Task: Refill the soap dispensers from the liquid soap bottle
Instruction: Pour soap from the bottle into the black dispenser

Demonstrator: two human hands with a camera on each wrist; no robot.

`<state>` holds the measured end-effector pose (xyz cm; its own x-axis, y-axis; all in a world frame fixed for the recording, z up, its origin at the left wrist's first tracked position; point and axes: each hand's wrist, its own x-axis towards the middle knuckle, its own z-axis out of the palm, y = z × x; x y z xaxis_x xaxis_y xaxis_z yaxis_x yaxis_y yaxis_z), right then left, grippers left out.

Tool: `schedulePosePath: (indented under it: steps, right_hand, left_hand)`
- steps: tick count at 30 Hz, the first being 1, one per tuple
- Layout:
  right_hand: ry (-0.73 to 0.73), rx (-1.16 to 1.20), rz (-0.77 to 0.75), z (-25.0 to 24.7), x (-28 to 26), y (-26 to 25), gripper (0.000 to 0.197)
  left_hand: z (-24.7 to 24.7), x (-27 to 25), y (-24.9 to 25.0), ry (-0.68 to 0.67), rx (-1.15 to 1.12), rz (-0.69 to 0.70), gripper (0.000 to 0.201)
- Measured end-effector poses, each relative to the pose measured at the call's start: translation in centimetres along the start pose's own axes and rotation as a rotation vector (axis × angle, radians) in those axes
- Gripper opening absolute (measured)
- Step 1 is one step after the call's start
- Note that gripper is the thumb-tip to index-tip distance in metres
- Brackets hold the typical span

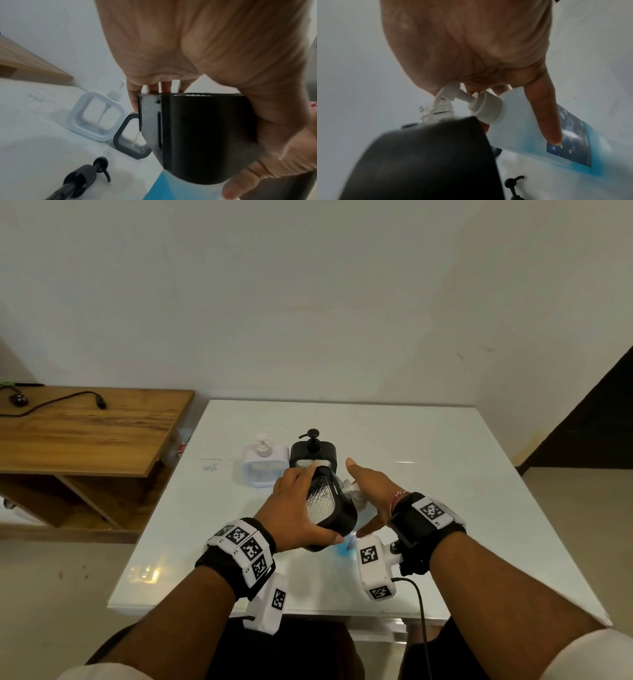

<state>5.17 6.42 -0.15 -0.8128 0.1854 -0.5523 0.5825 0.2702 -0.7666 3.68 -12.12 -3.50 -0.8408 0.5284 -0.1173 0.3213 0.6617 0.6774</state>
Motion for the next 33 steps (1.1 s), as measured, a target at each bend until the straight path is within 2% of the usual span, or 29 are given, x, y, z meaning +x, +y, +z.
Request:
schedulePosePath:
  steps: [2,4,5,9,11,15,21,28,33]
  right_hand:
    - [-0.111,0.075,0.052,-0.3,0.0,0.2,0.086]
    - [-0.229,0.162,0.096,-0.5,0.0,0.5,0.088]
    - [-0.236,0.17,0.101,-0.4,-0.1,0.6,0.086]
    - [0.003,0.019,-0.002,0.3,0.0,0.4,0.067]
    - [0.045,-0.043,-0.031,0.4,0.1,0.3,0.06]
    - [0.052,0.004,-0.004,0.1,0.3,0.4,0.063]
    - [0.001,0.088,-0.017,0.5,0.1,0.5,0.066]
    - [0.081,0.041,-0.024,0.7,0.3,0.6,0.053]
    - [0.089,0.059,-0.01,0.7,0.1,0.5,0.055]
  left_hand:
    - [-0.2,-0.1,-0.2,0.006,-0.021,0.015,0.137]
    - [-0.2,-0.3,-0.3,0.007,-0.04,0.037,0.137]
    - [-0.2,-0.4,-0.3,0.004,-0.046,0.045,0.137]
    - [0.0,-0.4,-0.1,-0.018,-0.046,0.048,0.14]
    - [-0.1,-0.3,-0.1,-0.021,-0.038,0.039,0.139]
    - [-0.2,-0.3,-0.3,-0.031,-0.02,0.041,0.133]
    - [-0.1,-0.2,-0.2,-0.03,-0.004,0.038,0.135]
    - [0.2,-0.2,-0.1,-0.028,0.009,0.042,0.136]
    - [0.3,0.0,0.0,-0.008,0.019,0.042,0.135]
